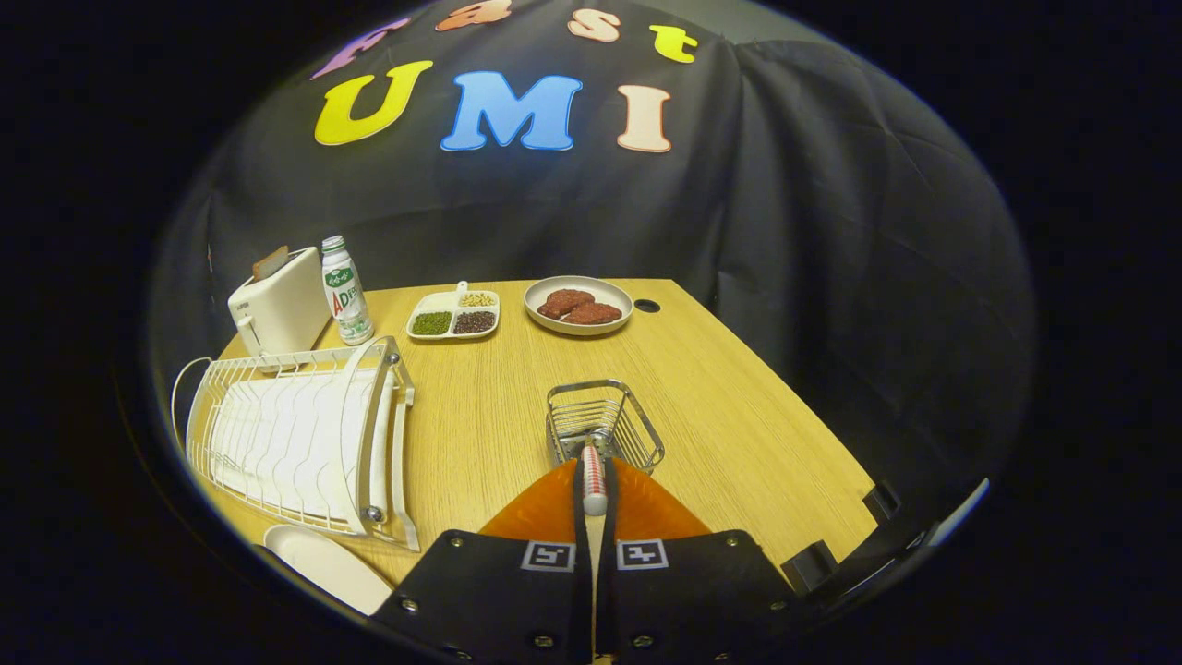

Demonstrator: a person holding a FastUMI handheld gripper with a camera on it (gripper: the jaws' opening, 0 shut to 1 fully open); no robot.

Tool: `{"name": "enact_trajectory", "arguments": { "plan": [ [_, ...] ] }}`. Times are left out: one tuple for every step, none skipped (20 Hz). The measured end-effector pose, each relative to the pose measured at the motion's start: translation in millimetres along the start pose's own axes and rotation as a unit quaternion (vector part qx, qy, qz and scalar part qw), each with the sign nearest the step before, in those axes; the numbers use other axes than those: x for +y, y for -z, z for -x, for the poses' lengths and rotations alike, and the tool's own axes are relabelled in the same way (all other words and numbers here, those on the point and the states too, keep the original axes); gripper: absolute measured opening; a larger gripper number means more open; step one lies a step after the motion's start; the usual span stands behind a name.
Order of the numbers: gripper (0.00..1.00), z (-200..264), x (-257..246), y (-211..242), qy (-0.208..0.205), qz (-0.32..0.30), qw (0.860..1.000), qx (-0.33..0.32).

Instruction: Take the plate from the dish rack, then take the spoon from the basket and place it into the plate.

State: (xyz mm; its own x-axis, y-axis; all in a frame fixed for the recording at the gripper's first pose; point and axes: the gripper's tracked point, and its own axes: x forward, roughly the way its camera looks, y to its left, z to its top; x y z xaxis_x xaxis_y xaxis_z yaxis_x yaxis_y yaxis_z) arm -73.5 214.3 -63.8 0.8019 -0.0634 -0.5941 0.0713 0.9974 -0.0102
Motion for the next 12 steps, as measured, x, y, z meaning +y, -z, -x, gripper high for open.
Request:
{"name": "enact_trajectory", "arguments": {
  "plan": [
    [0.02, 3.5, -2.2, -1.4, 0.005, 0.000, 1.000, -0.002],
    [0.02, 7.3, -2.6, -4.9, 0.008, 0.001, 1.000, -0.005],
    [0.02, 11.3, -2.4, -7.2, 0.010, 0.003, 1.000, -0.008],
    [0.02, 14.5, -1.6, -10.8, 0.012, 0.007, 1.000, -0.013],
    [0.02, 17.3, -0.5, -14.0, 0.014, 0.011, 1.000, -0.017],
    [0.02, 20.9, 0.8, -17.6, 0.017, 0.015, 1.000, -0.019],
    [0.02, 24.6, 2.4, -19.8, 0.017, 0.017, 0.999, -0.023],
    [0.02, 28.7, 4.1, -21.7, 0.019, 0.021, 0.999, -0.026],
    [0.02, 32.0, 6.2, -24.5, 0.021, 0.025, 0.999, -0.030],
    [0.02, 37.8, 8.4, -27.5, 0.022, 0.032, 0.999, -0.033],
    [0.02, 44.2, 10.3, -30.1, 0.024, 0.039, 0.998, -0.037],
    [0.02, 52.1, 12.3, -34.6, 0.025, 0.047, 0.998, -0.043]
  ]
}}
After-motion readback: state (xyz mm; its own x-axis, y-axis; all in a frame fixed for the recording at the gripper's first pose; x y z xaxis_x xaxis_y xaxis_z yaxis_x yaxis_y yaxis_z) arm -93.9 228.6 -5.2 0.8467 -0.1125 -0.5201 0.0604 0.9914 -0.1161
